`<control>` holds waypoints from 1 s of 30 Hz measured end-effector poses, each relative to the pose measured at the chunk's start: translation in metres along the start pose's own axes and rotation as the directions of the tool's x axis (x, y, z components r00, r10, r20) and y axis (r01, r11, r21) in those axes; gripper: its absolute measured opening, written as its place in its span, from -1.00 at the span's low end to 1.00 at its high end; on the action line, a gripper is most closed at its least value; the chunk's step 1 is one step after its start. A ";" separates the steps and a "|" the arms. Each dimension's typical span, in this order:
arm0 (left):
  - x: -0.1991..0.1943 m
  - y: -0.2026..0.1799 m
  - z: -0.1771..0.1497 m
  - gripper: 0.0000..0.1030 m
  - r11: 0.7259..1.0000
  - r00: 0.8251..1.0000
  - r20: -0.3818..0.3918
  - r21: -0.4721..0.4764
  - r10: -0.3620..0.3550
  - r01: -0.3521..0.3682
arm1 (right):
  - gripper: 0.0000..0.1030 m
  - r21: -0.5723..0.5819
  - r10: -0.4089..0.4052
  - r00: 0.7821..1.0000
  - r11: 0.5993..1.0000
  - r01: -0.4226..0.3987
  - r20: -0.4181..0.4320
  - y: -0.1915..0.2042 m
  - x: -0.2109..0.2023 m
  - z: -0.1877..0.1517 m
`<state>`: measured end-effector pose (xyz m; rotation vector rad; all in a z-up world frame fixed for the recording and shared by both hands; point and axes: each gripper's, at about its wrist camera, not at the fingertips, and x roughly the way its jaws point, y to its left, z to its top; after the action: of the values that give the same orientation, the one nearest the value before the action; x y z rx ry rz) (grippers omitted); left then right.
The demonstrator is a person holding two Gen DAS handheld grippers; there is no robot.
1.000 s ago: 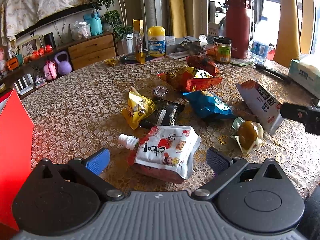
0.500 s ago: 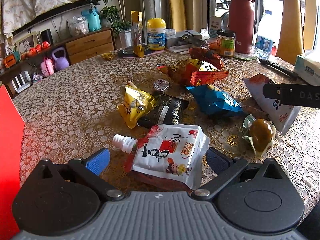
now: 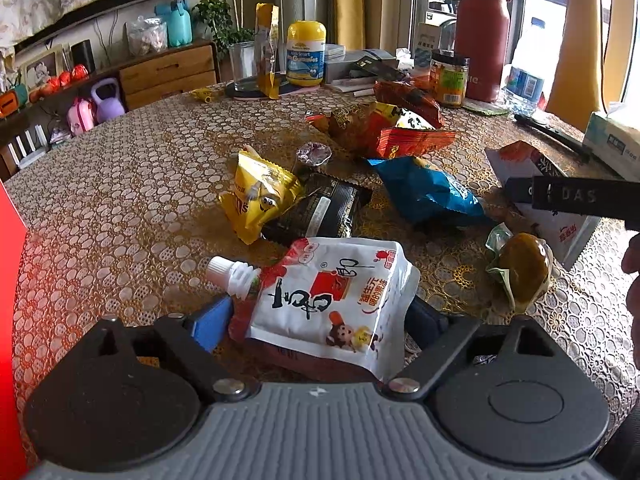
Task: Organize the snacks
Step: 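Grasp the white-and-red drink pouch with the left gripper while the right gripper grasps the white-and-red wrapped bar, then carry the pouch and bar into the white box and open both grippers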
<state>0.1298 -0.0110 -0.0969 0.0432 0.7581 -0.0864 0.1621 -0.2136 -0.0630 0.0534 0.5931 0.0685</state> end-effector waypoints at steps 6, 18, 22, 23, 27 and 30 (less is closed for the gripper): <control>-0.003 0.001 -0.002 0.66 1.000 1.000 0.010 -0.001 0.001 -0.001 | 0.11 0.019 -0.008 1.000 1.000 0.009 -0.023 -0.003 0.006 -0.004; -0.012 0.002 -0.004 0.56 1.000 1.000 0.016 -0.015 0.001 -0.001 | -0.51 0.088 0.028 1.000 0.996 -0.028 0.001 -0.015 0.000 -0.007; -0.022 0.002 -0.004 0.55 1.000 0.999 0.039 -0.020 -0.010 0.010 | -0.52 0.088 0.033 0.999 0.996 -0.035 0.023 -0.014 -0.008 -0.004; -0.026 0.002 -0.004 0.55 1.000 0.999 0.047 -0.020 -0.012 0.013 | -0.52 0.087 0.034 0.999 0.996 -0.036 0.028 -0.014 -0.010 -0.004; -0.042 0.003 -0.001 0.55 1.000 0.996 0.085 -0.023 -0.018 0.020 | -0.52 0.104 0.049 0.998 0.993 -0.053 0.039 -0.014 -0.019 -0.002; -0.056 0.004 0.001 0.55 0.999 0.994 0.111 -0.028 -0.016 0.019 | -0.52 0.123 0.066 0.997 0.990 -0.071 0.039 -0.014 -0.027 -0.002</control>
<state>0.0904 -0.0034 -0.0579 0.0045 0.6482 -0.0936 0.1396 -0.2299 -0.0508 0.1951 0.5606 0.0972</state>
